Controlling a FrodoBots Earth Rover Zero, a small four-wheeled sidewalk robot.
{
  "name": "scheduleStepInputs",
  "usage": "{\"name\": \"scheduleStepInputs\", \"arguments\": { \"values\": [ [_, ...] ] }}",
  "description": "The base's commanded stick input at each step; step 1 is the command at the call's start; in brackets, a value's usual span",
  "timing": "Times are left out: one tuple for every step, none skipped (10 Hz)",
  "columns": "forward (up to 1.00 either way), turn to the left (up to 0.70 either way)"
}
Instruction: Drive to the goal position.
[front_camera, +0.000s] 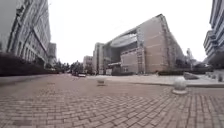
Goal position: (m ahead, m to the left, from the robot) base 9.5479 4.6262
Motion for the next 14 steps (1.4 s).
{"name": "scheduleStepInputs", "arguments": {
  "values": [
    [0.70,0.14],
    [0.70,0.14],
    [0.70,0.14],
    [0.70,0.14],
    [0.70,0.14],
    [0.70,0.14],
    [0.70,0.14],
    [0.70,0.14],
    [0.70,0.14],
    [0.70,0.14],
    [0.70,0.14],
    [0.70,0.14],
    [0.70,0.14],
    [0.70,0.14]
  ]
}}
